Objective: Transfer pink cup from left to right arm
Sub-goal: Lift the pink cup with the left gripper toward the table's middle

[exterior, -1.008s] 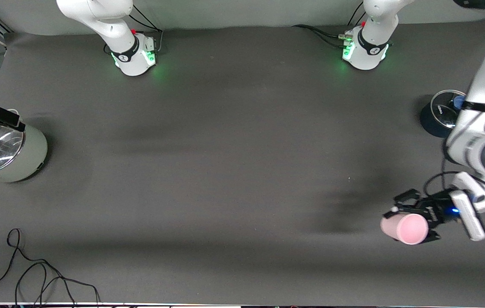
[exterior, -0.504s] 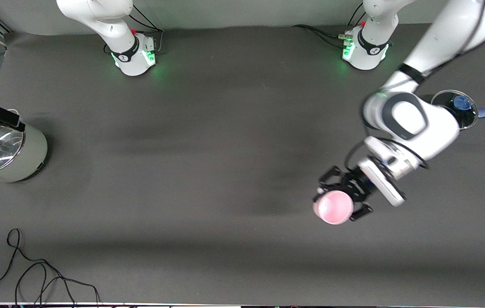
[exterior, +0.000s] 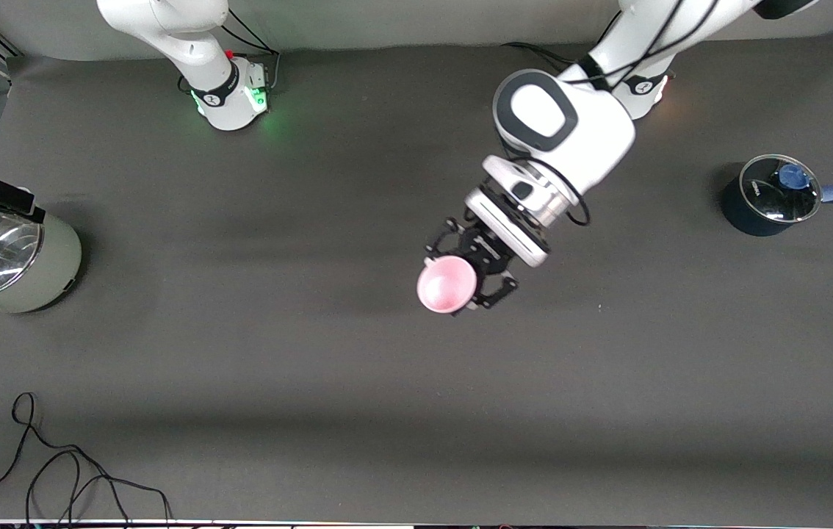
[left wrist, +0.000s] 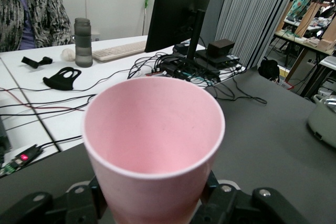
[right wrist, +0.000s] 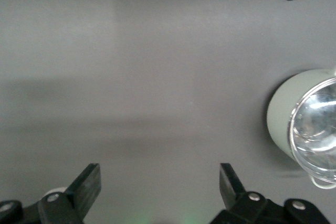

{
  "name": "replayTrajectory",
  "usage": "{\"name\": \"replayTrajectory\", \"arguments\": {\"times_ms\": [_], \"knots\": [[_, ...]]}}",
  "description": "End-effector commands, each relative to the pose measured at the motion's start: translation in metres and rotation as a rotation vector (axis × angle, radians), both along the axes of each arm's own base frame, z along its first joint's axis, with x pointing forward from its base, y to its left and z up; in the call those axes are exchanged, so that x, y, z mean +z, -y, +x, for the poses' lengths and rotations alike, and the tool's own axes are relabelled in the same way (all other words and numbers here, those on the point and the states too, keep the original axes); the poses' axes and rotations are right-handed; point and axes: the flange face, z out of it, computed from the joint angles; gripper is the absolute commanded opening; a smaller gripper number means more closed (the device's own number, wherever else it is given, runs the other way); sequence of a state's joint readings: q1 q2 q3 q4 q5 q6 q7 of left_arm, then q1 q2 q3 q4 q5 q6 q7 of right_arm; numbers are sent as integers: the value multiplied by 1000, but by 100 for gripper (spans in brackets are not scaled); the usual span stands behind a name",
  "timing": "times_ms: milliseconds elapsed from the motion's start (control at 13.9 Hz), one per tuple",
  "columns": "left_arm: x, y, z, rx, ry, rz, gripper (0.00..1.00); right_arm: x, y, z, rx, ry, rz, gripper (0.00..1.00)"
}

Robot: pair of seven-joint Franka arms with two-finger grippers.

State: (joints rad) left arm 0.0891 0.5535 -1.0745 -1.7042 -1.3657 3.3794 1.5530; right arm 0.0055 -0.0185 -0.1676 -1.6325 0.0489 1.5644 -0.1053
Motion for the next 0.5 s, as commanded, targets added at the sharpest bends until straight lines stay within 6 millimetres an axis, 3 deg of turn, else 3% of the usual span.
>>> {"name": "replayTrajectory", "arguments": {"times_ms": [0,216,432], "knots": [[4,33,-8,33,-12,-27,14,31,-23,-5,20,40,27,100],[-2,63,-28,32,-1,1,14,50,-93,-6,17,36,35,100],[-5,66,-30,32,0,10,14,62,-158,-11,-46,39,77,100]]}}
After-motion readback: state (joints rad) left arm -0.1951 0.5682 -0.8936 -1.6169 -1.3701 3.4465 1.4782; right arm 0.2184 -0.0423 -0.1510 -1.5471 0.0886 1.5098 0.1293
